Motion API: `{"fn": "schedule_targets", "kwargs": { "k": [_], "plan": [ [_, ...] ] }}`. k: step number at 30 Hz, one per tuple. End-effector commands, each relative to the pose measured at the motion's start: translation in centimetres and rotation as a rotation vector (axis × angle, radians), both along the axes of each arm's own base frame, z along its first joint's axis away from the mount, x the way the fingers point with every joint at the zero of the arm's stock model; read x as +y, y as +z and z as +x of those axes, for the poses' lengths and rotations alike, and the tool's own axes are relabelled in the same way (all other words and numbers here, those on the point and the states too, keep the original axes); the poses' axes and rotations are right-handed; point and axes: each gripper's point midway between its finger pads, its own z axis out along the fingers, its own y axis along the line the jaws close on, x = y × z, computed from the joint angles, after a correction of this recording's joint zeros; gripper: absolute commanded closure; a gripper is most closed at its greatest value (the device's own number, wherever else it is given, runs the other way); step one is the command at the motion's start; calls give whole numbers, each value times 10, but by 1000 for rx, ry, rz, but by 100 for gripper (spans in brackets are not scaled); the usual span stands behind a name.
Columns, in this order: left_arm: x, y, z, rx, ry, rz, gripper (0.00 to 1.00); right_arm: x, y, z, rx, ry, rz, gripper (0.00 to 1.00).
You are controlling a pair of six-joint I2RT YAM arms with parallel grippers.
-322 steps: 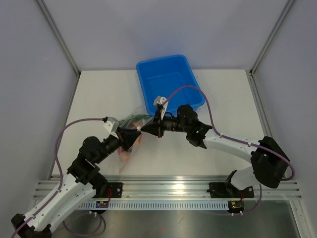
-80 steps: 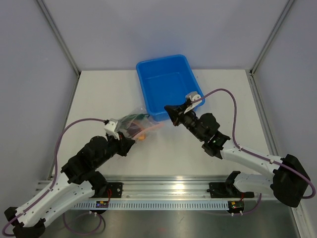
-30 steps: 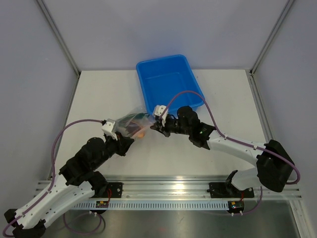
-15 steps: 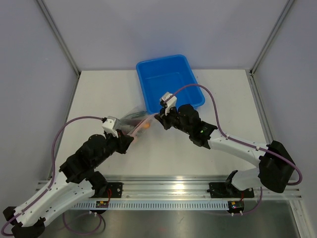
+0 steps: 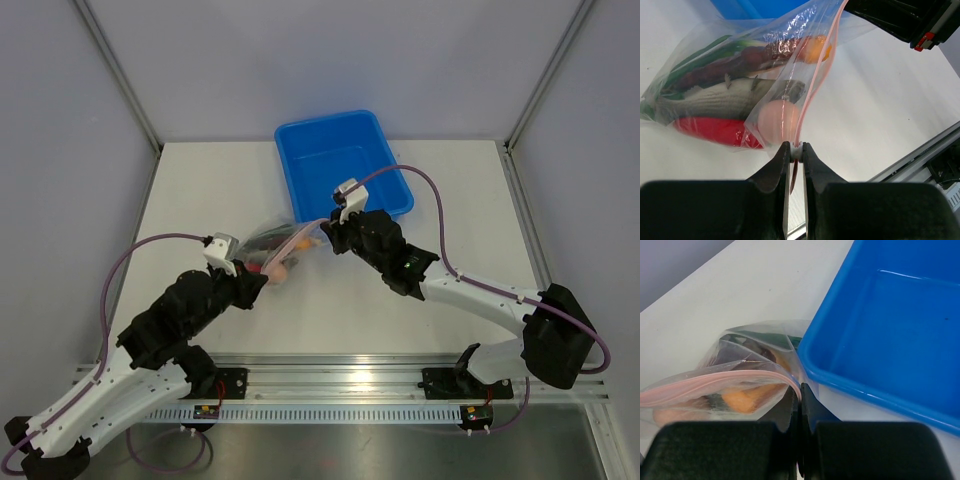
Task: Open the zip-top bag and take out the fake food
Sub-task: Unzip the zipper food storage bag at the center of the board.
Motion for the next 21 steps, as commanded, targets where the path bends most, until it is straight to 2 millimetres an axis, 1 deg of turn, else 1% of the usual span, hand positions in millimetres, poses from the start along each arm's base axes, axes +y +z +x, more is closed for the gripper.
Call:
{"fn": "schedule_targets", "kwargs": {
  "k": [1,5,6,7,9,10,12,13,14,16,19,21],
  "plan": [
    [6,13,1,-23,32,-15,100,-18,56,22,-112,-144,127,100],
    [6,12,2,-20,36,-15,100,-22,55,26,-113,-172,129,100],
    [6,8,1,-17,34,-12,100,-22,54,25,-110,-169,130,100],
    [5,10,2,-24,33,-21,100,-22,54,25,-112,-164,128,100],
    [3,9,2,-26,31,-26,97,-21,54,25,-116,-156,131,100],
    [2,9,2,-29,25,-35,90,-20,55,23,-120,-146,128,100],
    [1,14,2,-43,24,-58,80,-18,53,22,-130,-126,111,100],
    [0,18,0,-55,12,-76,64,-16,53,20,-140,-104,101,100],
    [2,26,-2,-80,12,-103,57,-15,52,19,-148,-86,88,100],
    [5,41,-3,-123,19,-150,47,-11,48,15,-158,-43,63,100],
    [8,66,-5,-203,16,-216,41,-7,45,9,-182,16,34,100],
    [2,70,-1,-210,1,-207,40,-3,44,4,-187,51,32,100]
  ]
}}
